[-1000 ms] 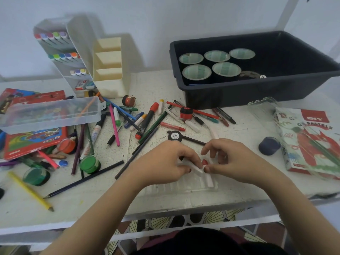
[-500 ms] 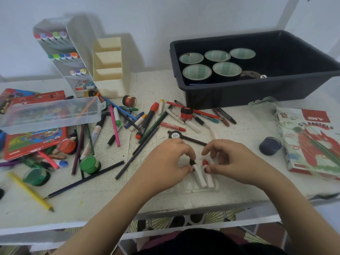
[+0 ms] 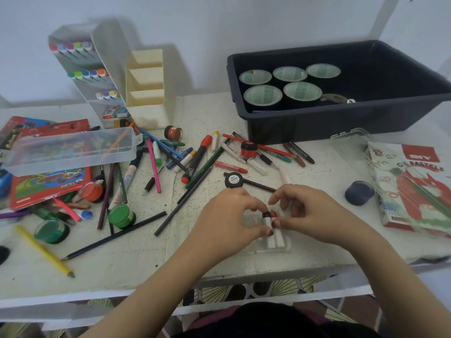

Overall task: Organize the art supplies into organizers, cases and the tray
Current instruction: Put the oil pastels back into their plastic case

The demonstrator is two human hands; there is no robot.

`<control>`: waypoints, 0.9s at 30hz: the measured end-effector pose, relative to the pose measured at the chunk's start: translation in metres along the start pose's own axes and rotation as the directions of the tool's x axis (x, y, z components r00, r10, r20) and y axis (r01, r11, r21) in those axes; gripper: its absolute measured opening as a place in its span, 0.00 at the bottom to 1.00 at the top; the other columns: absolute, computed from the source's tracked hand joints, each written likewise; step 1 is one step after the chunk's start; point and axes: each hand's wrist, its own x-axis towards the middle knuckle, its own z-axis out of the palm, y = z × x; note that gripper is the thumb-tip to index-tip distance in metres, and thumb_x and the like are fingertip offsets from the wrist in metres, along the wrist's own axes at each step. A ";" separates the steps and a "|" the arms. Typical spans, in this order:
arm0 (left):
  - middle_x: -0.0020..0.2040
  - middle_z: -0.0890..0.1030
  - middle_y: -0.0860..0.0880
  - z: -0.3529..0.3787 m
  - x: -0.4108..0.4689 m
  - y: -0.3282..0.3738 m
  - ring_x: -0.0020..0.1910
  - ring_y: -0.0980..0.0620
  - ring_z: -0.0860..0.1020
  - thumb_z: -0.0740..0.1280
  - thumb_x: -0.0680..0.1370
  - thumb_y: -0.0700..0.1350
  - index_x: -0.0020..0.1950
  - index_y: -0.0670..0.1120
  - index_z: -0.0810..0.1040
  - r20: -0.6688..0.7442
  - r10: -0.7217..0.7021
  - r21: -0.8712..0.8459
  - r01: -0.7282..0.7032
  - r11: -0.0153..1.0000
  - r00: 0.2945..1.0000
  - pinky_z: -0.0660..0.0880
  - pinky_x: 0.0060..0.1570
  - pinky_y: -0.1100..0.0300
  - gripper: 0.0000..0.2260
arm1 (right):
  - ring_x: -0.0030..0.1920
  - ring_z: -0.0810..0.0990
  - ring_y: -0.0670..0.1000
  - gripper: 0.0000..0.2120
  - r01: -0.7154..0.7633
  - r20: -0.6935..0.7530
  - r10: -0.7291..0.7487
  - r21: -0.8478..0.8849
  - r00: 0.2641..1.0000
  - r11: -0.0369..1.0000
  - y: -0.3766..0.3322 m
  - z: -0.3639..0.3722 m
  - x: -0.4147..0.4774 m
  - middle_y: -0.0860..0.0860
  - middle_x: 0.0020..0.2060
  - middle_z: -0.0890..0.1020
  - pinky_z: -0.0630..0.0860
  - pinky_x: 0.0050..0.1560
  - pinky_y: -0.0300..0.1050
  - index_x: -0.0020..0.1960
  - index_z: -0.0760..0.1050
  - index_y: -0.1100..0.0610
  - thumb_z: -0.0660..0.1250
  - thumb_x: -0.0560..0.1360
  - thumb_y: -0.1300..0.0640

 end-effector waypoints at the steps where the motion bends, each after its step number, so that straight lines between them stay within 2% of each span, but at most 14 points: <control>1: 0.47 0.75 0.58 0.000 0.001 0.000 0.51 0.59 0.70 0.72 0.69 0.59 0.52 0.58 0.81 0.001 0.001 0.011 -0.001 1.000 1.000 0.70 0.49 0.59 0.13 | 0.36 0.72 0.42 0.12 0.000 -0.003 0.000 0.003 1.000 1.000 0.000 0.000 0.000 0.43 0.41 0.75 0.69 0.37 0.33 0.49 0.75 0.44 0.74 0.69 0.51; 8: 0.50 0.77 0.56 0.000 0.002 -0.001 0.52 0.57 0.70 0.71 0.70 0.59 0.53 0.57 0.82 0.007 0.030 0.058 -0.030 0.998 1.000 0.70 0.53 0.56 0.14 | 0.36 0.72 0.42 0.12 0.005 -0.008 -0.005 0.007 1.000 1.000 0.000 0.000 0.000 0.43 0.41 0.75 0.69 0.37 0.32 0.49 0.75 0.44 0.74 0.68 0.50; 13: 0.45 0.77 0.57 -0.005 0.007 -0.007 0.47 0.59 0.72 0.71 0.72 0.54 0.49 0.57 0.83 -0.009 0.027 -0.026 -0.028 0.999 1.000 0.73 0.50 0.55 0.07 | 0.36 0.72 0.41 0.08 0.018 0.003 -0.018 -0.002 1.000 1.000 -0.001 -0.004 0.001 0.43 0.40 0.76 0.70 0.37 0.32 0.49 0.77 0.45 0.72 0.70 0.50; 16: 0.47 0.78 0.58 -0.010 0.009 -0.011 0.47 0.60 0.73 0.70 0.73 0.53 0.50 0.55 0.82 -0.034 0.019 -0.045 -0.021 0.999 0.999 0.73 0.51 0.57 0.07 | 0.36 0.73 0.40 0.03 -0.001 -0.113 -0.002 -0.026 0.994 1.000 -0.002 -0.008 0.004 0.42 0.38 0.77 0.68 0.36 0.30 0.47 0.77 0.47 0.69 0.73 0.52; 18: 0.50 0.78 0.58 -0.014 0.008 -0.014 0.49 0.61 0.73 0.71 0.72 0.55 0.53 0.55 0.81 -0.021 0.027 -0.050 -0.028 0.998 0.999 0.73 0.53 0.57 0.11 | 0.37 0.74 0.41 0.01 -0.065 -0.216 0.047 -0.080 0.975 0.995 -0.001 -0.012 0.009 0.41 0.38 0.77 0.67 0.35 0.30 0.46 0.76 0.48 0.67 0.75 0.53; 21: 0.60 0.71 0.63 -0.018 0.000 -0.017 0.60 0.65 0.66 0.72 0.68 0.61 0.64 0.59 0.73 0.114 0.071 -0.055 -0.065 0.996 0.991 0.65 0.62 0.65 0.25 | 0.37 0.73 0.42 0.04 -0.212 -0.296 0.158 -0.163 0.942 0.964 0.001 -0.015 0.019 0.45 0.39 0.77 0.66 0.34 0.34 0.47 0.73 0.50 0.66 0.76 0.51; 24: 0.65 0.61 0.68 -0.021 -0.014 -0.026 0.66 0.70 0.57 0.75 0.64 0.63 0.71 0.63 0.61 0.222 0.086 -0.024 -0.082 0.996 0.971 0.54 0.63 0.71 0.39 | 0.38 0.72 0.42 0.09 -0.316 -0.300 0.251 -0.193 0.921 0.929 0.001 -0.015 0.025 0.46 0.38 0.76 0.66 0.33 0.36 0.46 0.72 0.52 0.67 0.75 0.47; 27: 0.66 0.60 0.69 -0.022 -0.030 -0.042 0.66 0.70 0.56 0.76 0.62 0.62 0.72 0.63 0.59 0.205 0.077 0.023 -0.083 0.996 0.976 0.54 0.64 0.71 0.43 | 0.40 0.74 0.45 0.11 -0.352 -0.290 0.291 -0.183 0.912 0.918 -0.001 -0.016 0.028 0.47 0.39 0.77 0.69 0.38 0.41 0.44 0.72 0.53 0.69 0.73 0.46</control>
